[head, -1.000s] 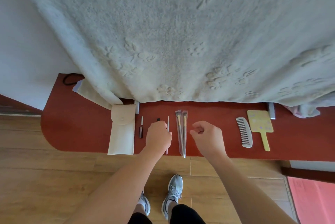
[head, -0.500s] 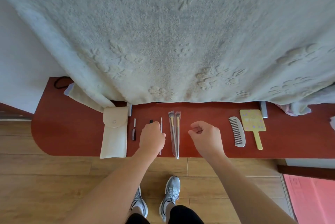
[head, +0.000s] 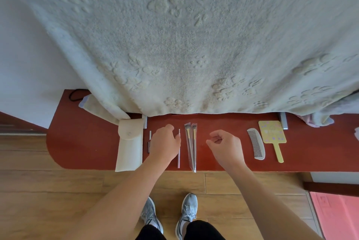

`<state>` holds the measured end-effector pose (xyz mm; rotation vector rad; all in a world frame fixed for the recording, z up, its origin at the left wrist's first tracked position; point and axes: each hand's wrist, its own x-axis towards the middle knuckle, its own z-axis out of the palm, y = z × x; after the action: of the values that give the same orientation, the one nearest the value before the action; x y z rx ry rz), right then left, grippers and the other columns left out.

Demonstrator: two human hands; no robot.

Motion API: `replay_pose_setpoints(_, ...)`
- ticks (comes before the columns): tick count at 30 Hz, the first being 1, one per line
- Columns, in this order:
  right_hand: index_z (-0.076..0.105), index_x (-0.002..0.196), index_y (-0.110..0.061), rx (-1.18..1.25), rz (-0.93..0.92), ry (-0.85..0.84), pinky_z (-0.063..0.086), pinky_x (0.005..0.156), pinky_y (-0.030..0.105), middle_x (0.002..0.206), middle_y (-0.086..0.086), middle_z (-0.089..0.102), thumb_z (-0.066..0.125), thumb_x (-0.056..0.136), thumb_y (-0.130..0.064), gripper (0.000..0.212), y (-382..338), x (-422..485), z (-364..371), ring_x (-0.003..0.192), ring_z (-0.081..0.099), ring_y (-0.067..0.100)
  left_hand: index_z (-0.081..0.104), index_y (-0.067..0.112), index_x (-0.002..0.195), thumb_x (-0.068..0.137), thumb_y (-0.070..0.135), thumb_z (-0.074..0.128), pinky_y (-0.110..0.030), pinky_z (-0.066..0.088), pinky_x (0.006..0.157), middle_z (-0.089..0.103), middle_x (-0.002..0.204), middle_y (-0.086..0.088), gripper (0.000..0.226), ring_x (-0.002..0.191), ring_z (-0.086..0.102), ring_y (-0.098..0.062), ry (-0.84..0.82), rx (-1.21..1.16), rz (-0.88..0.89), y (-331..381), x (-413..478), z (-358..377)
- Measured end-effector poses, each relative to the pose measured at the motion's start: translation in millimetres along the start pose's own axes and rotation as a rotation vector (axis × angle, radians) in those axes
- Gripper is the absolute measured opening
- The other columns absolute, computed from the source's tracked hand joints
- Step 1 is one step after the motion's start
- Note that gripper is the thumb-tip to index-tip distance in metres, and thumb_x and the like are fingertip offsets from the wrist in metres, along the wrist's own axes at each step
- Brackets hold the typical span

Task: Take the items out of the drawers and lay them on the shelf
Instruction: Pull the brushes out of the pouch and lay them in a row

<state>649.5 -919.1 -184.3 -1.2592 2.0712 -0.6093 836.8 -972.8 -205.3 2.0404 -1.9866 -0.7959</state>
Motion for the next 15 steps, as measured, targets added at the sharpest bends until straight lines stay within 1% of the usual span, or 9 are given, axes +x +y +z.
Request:
replay_pose_setpoints(2, 0.07, 0.108, -0.019, -0.011, -0.006, -0.005, 0.047, 0.073, 0.014, 0.09, -0.013, 0.066, 0.071, 0.086, -0.026, 0.023, -5.0, -2.7, -4.1, 0.084, 0.06, 0.001, 0.056, 0.014, 0.134, 0.097, 0.033, 0.057, -0.034, 0.054, 0.091, 0.065, 0.124, -0.003, 0.041, 0.111, 0.063, -0.02, 0.001, 0.011, 0.056, 1.8, -2.9, -10.7)
replay_pose_setpoints(4, 0.066, 0.115, -0.019, -0.038, -0.018, -0.023, 0.048, 0.078, 0.018, 0.1, -0.01, 0.066, 0.07, 0.088, -0.03, 0.03, -12.2, -6.4, -8.0, 0.089, 0.06, 0.004, 0.054, 0.015, 0.136, 0.098, 0.034, 0.054, -0.037, 0.051, 0.096, 0.06, 0.129, -0.003, 0.043, 0.117, 0.058, -0.02, -0.016, 0.031, 0.127, 2.7, -5.4, -21.2)
replay_pose_setpoints(8, 0.057, 0.13, -0.02, -0.097, -0.02, -0.035, 0.048, 0.09, 0.025, 0.125, -0.005, 0.061, 0.064, 0.09, -0.04, 0.046, -27.6, -16.7, -12.9, 0.11, 0.058, 0.011, 0.049, 0.013, 0.141, 0.099, 0.036, 0.05, -0.038, 0.04, 0.109, 0.053, 0.141, -0.004, 0.048, 0.131, 0.047, -0.022, -0.037, 0.056, 0.249, 2.5, -8.1, -46.0)
replay_pose_setpoints(11, 0.053, 0.135, -0.021, -0.185, -0.033, 0.003, 0.043, 0.101, 0.032, 0.134, -0.003, 0.055, 0.057, 0.092, -0.045, 0.05, -39.7, -30.0, -15.0, 0.123, 0.05, 0.016, 0.04, 0.012, 0.148, 0.102, 0.04, 0.044, -0.038, 0.027, 0.118, 0.042, 0.153, -0.007, 0.054, 0.143, 0.034, -0.023, -0.097, 0.126, 0.342, 1.6, -12.3, -65.4)
replay_pose_setpoints(13, 0.049, 0.139, -0.02, -0.253, -0.022, 0.009, 0.038, 0.106, 0.036, 0.14, -0.002, 0.05, 0.05, 0.095, -0.048, 0.052, -47.8, -42.0, -15.7, 0.131, 0.041, 0.018, 0.033, 0.012, 0.152, 0.103, 0.042, 0.039, -0.038, 0.019, 0.121, 0.032, 0.158, -0.008, 0.057, 0.148, 0.024, -0.024, -0.155, 0.164, 0.395, -0.5, -16.7, -78.2)
replay_pose_setpoints(15, 0.044, 0.143, -0.019, -0.31, -0.006, 0.011, 0.034, 0.11, 0.039, 0.146, -0.001, 0.045, 0.041, 0.098, -0.05, 0.055, -54.9, -54.9, -15.8, 0.136, 0.035, 0.021, 0.029, 0.012, 0.153, 0.104, 0.043, 0.036, -0.039, 0.016, 0.121, 0.027, 0.16, -0.008, 0.058, 0.149, 0.02, -0.024, -0.198, 0.184, 0.44, -2.3, -20.8, -90.7)
